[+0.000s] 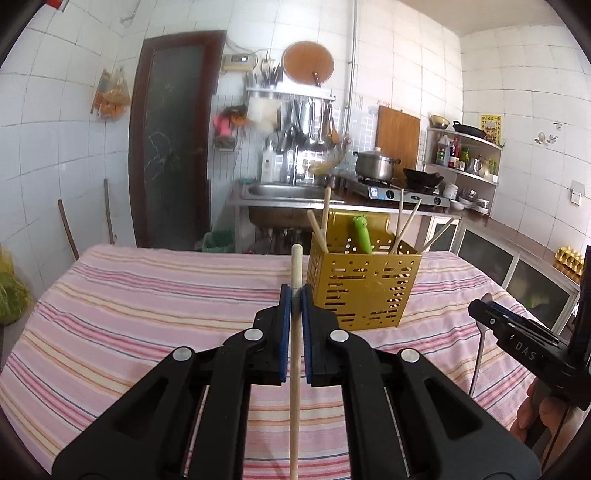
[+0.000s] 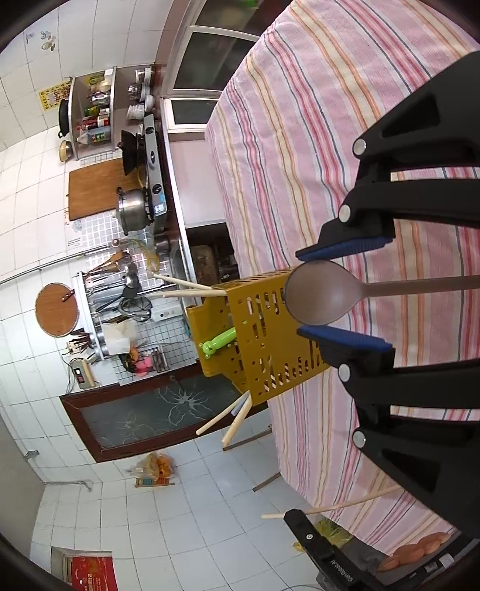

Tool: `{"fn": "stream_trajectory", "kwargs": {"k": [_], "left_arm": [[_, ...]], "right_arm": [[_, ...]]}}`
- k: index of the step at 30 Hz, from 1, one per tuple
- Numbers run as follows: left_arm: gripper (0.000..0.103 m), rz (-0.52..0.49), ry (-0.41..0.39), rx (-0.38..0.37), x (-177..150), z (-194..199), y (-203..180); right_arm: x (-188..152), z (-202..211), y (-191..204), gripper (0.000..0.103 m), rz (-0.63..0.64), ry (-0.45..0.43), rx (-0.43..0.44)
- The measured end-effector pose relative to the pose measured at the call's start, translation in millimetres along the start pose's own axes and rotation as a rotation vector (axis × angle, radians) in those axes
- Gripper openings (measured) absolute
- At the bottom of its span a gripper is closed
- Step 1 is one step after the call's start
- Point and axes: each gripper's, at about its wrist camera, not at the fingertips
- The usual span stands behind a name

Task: Organize utensils
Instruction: 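Lift the wooden spoon and chopstick and carry them over the holder, then open both tools to drop the spoon and chopstick into the holder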

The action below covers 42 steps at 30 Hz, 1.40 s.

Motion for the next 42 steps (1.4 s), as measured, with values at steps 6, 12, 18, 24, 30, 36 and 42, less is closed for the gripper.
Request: {"fn": "stream_trajectory", "kwargs": {"k": [6,12,18,24,30,36,42], "left_arm": [[0.004,0.014,-0.025,0.01,5,2,-1],[0.004,0.023,-0.088,-0.026,41,7,-8],[0.004,0.01,-0.222,-0.059,115,5,-24],[0.004,-0.005,-0.317,-0.06,180,-33,-45],[0.004,-0.029,-0.313,-0.032,189,-101,-53],[0.004,-0.025,-0.251,-0.001,159,-158,-45],[0.004,-0.032,-0.255,0.03,140,-174,-40]], "right_arm": [[8,11,5,0.036,0.033,-0.044,-0.002],[50,19,20,0.036,0.05,-0.119,0.032],[121,7,40,0.036,0.069,-0.209,0.069],[181,-24,53,0.036,0.057,-0.283,0.094],[192,-60,58,0.036,0.059,-0.335,0.123],[166,-98,47,0.035,0.063,-0.346,0.114],[149,-118,38,0.036,0.061,-0.331,0.093]]}}
Point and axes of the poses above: each gripper's, at about its wrist camera, not at the fingertips, and z roughly against the way its jaws point, y to its left, x to its top, and after that the axes turned 5 degrees about -z, right-handed
